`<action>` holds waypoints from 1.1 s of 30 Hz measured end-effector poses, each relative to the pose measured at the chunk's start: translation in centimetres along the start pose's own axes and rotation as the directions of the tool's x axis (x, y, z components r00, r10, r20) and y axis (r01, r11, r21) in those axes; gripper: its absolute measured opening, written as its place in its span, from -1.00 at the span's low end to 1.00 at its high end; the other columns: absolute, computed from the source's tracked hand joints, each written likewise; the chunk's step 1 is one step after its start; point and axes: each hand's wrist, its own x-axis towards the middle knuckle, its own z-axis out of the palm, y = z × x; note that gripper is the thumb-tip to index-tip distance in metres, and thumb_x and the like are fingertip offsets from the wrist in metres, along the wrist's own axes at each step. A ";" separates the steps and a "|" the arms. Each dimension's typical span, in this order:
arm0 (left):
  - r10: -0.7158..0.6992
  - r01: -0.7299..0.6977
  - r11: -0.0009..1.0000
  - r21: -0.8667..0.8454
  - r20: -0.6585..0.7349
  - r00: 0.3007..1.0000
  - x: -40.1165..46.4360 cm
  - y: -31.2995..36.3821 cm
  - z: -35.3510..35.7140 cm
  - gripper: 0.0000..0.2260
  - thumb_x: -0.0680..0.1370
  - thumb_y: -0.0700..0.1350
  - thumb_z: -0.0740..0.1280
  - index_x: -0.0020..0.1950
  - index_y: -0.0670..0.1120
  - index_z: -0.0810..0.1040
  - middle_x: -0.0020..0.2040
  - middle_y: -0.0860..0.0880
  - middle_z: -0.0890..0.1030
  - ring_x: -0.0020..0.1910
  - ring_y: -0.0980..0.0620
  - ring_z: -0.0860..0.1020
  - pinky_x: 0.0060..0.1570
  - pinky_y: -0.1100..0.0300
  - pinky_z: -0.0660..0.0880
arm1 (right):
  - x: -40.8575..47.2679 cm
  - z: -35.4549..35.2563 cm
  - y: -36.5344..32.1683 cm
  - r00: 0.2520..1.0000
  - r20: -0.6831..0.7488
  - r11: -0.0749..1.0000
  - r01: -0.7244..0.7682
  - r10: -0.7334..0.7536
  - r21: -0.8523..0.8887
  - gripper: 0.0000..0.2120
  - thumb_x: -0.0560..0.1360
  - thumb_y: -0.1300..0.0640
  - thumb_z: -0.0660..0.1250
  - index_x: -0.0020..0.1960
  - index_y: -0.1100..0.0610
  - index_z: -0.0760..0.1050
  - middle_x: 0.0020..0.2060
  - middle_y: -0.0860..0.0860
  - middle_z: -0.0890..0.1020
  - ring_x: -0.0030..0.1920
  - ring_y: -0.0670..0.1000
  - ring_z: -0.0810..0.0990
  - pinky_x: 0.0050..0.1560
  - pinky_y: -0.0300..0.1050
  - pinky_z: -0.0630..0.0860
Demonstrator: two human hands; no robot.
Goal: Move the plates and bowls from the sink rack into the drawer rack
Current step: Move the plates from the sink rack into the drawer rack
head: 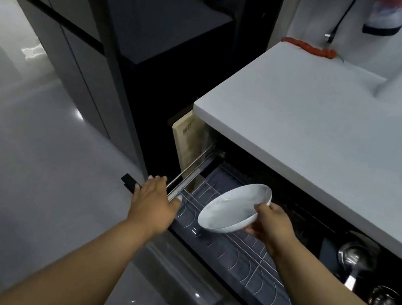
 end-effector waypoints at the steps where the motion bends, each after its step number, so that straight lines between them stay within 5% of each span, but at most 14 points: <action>1: 0.030 -0.030 0.999 0.041 0.013 0.999 0.5 -0.1 0.2 -0.40 0.61 0.10 0.10 0.56 -0.13 0.03 0.57 -0.12 0.09 0.55 -0.03 -0.01 0.52 0.00 -0.14 | 0.7 0.5 0.0 1.000 -0.006 1.000 0.010 -0.011 -0.012 -0.78 0.54 0.23 0.18 0.17 0.22 0.43 -0.17 0.19 0.58 -0.35 0.07 0.58 -0.37 -0.08 0.58; 8: 0.094 -0.088 0.975 0.202 -0.018 0.995 1.6 -1.8 1.7 -0.51 0.64 0.10 0.03 0.52 -0.09 0.13 0.40 -0.09 0.42 0.40 -0.04 0.35 0.50 0.09 0.00 | 5.4 3.3 -0.7 0.997 0.000 0.996 0.072 -0.072 -0.055 -0.44 0.48 0.22 0.20 0.44 -0.07 0.25 0.20 0.07 0.53 -0.02 0.15 0.62 -0.34 -0.06 0.61; 14: 0.048 -0.026 0.962 0.272 -0.076 0.996 2.9 -1.9 2.6 -0.52 0.63 0.14 -0.03 0.45 -0.11 0.24 0.10 -0.07 0.61 0.03 -0.06 0.56 0.21 0.11 0.33 | 8.8 5.7 -2.0 0.999 -0.007 0.997 0.039 -0.039 -0.068 -0.37 0.52 0.24 0.20 0.50 -0.13 0.13 0.18 0.05 0.48 0.00 0.19 0.61 -0.18 0.14 0.64; 18: -0.022 0.052 0.955 0.292 -0.104 0.994 4.2 -1.9 3.2 -0.53 0.62 0.13 0.07 0.32 -0.19 0.39 -0.17 -0.10 0.64 -0.24 -0.10 0.57 0.04 0.08 0.38 | 10.6 6.7 -2.4 1.000 -0.015 0.997 0.021 -0.022 -0.072 -0.43 0.53 0.25 0.18 0.46 -0.13 0.19 0.12 0.03 0.50 0.04 0.20 0.59 -0.36 -0.05 0.62; 23: 0.015 0.055 0.964 0.262 -0.258 0.966 5.1 -1.9 4.0 -0.58 0.55 0.10 0.27 0.01 -0.29 0.56 -0.53 -0.09 0.49 -0.58 -0.04 0.37 -0.24 0.11 0.41 | 13.2 7.4 -2.8 0.998 -0.037 0.987 0.036 -0.042 -0.158 -0.53 0.50 0.20 0.21 0.39 -0.03 0.29 -0.03 0.09 0.58 -0.12 0.20 0.61 -0.18 0.19 0.63; 25: 0.022 0.054 0.957 0.284 -0.257 0.966 5.3 -2.1 4.3 -0.47 0.56 0.16 0.13 0.11 -0.30 0.56 -0.43 -0.12 0.57 -0.51 -0.09 0.48 -0.20 0.09 0.42 | 14.1 7.8 -3.0 0.998 -0.040 0.980 0.047 -0.056 -0.195 -0.55 0.49 0.19 0.23 0.37 0.00 0.31 -0.01 0.11 0.58 -0.13 0.20 0.61 -0.16 0.22 0.62; 28: 0.027 0.040 0.965 0.261 -0.248 0.968 5.4 -2.6 4.6 -0.40 0.55 0.19 0.02 0.27 -0.25 0.51 -0.07 -0.18 0.66 -0.15 -0.16 0.60 -0.05 0.02 0.42 | 15.3 8.1 -3.2 0.998 -0.039 0.976 0.030 -0.039 -0.216 -0.51 0.49 0.18 0.24 0.41 0.01 0.28 0.09 0.09 0.55 -0.02 0.21 0.60 -0.12 0.23 0.62; 33: 0.046 0.026 0.965 0.262 -0.263 0.964 5.6 -2.7 4.6 -0.36 0.55 0.21 -0.03 0.40 -0.21 0.40 0.33 -0.19 0.50 0.29 -0.17 0.46 0.27 -0.12 0.34 | 16.8 8.8 -3.5 1.000 -0.024 0.977 0.001 -0.006 -0.212 -0.52 0.47 0.17 0.24 0.39 0.03 0.32 0.12 0.12 0.57 0.04 0.23 0.60 -0.09 0.27 0.61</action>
